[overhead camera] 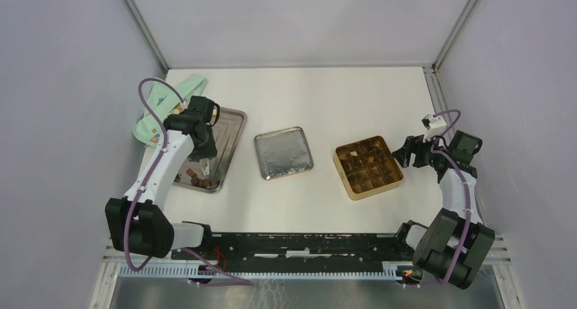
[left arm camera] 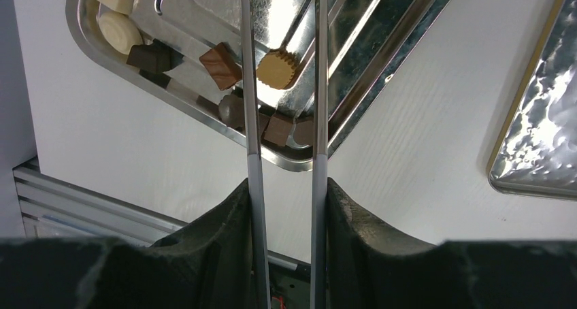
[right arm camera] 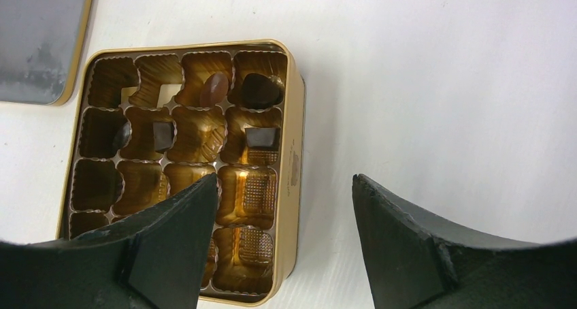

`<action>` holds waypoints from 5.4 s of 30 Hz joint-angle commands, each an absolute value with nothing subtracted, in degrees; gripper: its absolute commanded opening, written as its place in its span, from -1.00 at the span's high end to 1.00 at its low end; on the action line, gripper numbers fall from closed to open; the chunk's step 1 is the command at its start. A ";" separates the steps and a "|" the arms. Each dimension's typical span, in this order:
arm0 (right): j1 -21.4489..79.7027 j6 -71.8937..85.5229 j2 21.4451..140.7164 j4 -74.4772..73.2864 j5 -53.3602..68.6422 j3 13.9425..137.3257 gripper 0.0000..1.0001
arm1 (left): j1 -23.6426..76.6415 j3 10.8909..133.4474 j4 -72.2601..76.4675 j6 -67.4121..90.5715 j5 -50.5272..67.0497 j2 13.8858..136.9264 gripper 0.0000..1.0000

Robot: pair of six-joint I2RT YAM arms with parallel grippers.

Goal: Pack the chocolate
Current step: Pick up the fake chocolate from the plate, then pick up the packing box from the center of the board.

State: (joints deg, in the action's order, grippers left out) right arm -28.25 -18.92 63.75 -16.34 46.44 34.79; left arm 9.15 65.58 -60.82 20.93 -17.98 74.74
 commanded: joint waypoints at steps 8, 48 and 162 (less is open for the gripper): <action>-28.48 -19.42 63.54 -14.00 47.29 34.28 -0.56 | 6.23 65.49 -61.37 19.00 -15.96 76.99 0.11; -28.47 -19.50 64.25 -14.17 47.37 34.48 -0.56 | 3.89 65.14 -61.62 18.72 -10.87 81.81 0.27; -9.07 -30.50 86.91 -24.28 25.95 51.38 0.71 | 62.31 73.92 -33.79 14.85 3.79 82.06 0.96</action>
